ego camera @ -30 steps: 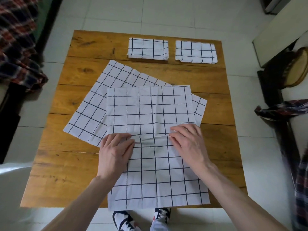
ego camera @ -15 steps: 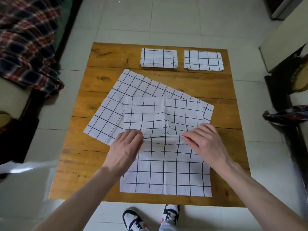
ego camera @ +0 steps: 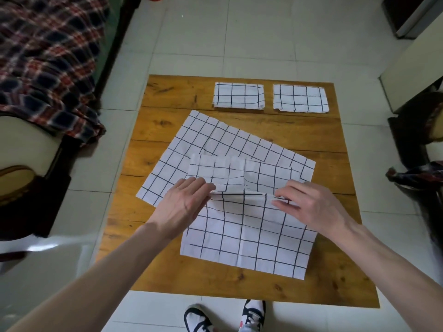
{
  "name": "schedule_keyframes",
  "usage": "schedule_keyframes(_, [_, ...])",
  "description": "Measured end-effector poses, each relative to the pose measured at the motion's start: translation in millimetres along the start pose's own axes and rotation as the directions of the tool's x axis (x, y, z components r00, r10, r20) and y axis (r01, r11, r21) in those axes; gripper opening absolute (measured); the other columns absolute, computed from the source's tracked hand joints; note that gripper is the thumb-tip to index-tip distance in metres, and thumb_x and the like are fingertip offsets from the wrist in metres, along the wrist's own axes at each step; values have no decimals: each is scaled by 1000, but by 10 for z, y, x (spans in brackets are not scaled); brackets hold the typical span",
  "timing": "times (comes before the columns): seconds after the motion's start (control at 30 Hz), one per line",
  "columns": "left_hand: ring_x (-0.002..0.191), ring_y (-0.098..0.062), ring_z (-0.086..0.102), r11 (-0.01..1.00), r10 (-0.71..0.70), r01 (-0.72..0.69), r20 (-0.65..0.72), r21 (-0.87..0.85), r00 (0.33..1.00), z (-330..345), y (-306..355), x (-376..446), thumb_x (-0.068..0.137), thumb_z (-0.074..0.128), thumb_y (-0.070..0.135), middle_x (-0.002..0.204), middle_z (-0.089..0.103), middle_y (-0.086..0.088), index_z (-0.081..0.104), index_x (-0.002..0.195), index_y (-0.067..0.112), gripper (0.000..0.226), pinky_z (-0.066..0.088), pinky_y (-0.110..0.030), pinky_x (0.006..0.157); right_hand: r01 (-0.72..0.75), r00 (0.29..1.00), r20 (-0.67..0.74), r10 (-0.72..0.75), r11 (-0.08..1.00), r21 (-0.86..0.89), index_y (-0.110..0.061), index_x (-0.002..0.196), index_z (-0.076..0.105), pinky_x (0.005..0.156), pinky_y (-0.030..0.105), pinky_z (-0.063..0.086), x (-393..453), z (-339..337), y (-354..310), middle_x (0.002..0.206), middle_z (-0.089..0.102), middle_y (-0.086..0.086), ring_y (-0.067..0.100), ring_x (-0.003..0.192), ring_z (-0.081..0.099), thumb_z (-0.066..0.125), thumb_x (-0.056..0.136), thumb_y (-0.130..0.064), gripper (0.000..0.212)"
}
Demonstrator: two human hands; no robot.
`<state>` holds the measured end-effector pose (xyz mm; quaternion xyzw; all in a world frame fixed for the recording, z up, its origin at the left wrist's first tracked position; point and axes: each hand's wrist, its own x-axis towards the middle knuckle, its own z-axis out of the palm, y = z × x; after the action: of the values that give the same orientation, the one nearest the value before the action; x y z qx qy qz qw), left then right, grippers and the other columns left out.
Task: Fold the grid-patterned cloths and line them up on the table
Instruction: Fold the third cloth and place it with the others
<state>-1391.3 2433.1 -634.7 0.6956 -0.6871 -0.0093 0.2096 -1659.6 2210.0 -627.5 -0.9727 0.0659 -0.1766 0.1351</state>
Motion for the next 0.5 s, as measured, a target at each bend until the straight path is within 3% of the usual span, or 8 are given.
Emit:
schedule_keyframes(0.13, [76,-24,56,1000,19,-18,-28,26,999,-227,-125,267,99,65,15,90,58,-3,66,95,10,6,51,-41,65,16,1000,25,-15,998,-58,-11,101,76,69,34,61,285,-280,96,90,73,0,16,76,70,70,96,-23,14])
schedule_keyframes(0.23, [76,-25,57,998,-7,16,-142,65,990,-500,-224,538,97,68,18,89,59,-3,67,91,9,11,49,-40,61,18,1000,-8,-19,989,-145,-8,106,78,70,37,60,550,-510,205,94,76,3,20,80,71,70,94,-17,17])
schedule_keyframes(0.37, [80,-27,58,989,55,-14,-280,145,959,-820,-296,784,101,68,19,91,63,-5,72,95,9,13,47,-39,65,-20,991,-135,-14,970,-242,-9,104,76,73,40,56,792,-794,252,93,73,4,24,82,67,66,99,-19,15])
schedule_keyframes(0.5, [87,-27,64,984,98,-36,-359,177,928,-881,-282,716,98,73,16,97,71,-5,79,105,10,10,51,-37,68,-62,952,-302,-50,935,-349,-7,95,75,80,36,49,687,-833,154,86,70,7,27,78,64,75,96,-11,4])
